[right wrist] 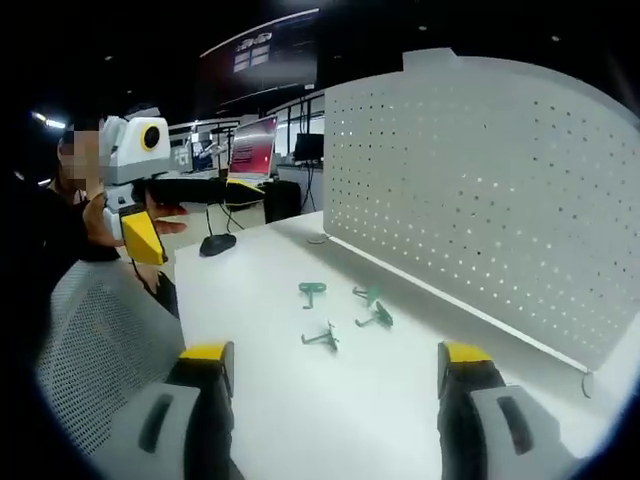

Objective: Insert the hook assembly into the mounting plate slot until the hook locks in place.

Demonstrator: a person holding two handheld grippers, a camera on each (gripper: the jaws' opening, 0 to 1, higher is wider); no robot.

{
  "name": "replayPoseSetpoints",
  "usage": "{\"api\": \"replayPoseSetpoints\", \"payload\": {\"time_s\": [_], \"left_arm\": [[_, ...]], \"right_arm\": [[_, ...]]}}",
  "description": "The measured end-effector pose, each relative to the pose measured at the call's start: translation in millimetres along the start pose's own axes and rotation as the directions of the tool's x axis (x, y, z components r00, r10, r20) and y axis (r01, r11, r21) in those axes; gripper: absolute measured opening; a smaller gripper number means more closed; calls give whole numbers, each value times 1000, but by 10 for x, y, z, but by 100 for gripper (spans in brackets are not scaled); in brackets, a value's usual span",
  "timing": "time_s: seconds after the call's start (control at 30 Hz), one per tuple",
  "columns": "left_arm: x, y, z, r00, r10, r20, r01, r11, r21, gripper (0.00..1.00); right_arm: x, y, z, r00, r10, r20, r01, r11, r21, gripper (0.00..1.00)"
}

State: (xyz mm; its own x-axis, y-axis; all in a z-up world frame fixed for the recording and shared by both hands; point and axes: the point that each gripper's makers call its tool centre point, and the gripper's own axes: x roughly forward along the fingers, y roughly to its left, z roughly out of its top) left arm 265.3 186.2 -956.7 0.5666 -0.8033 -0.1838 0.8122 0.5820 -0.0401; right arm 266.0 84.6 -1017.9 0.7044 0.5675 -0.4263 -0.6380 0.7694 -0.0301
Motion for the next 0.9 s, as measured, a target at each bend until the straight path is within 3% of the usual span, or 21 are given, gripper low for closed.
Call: {"api": "replayPoseSetpoints", "payload": {"time_s": [0.27,0.43,0.73,0.9], "left_arm": [[-26,-73,38,998,-58,26,58,998,-5,96],[-52,-82,116,995,-78,64,79,997,-14,95],[-70,-91,137,990,-112,82,116,992,-44,94],[-87,-104,148,988,-122,90,125,992,-30,94]], "right_arm": [[12,-52,12,999,-52,-11,52,999,4,81],[50,-28,-61,996,-67,-51,67,998,-2,80],[157,74,-238,988,-66,-138,65,998,-13,80],[182,69,-250,987,-73,-145,73,997,-5,80]]}}
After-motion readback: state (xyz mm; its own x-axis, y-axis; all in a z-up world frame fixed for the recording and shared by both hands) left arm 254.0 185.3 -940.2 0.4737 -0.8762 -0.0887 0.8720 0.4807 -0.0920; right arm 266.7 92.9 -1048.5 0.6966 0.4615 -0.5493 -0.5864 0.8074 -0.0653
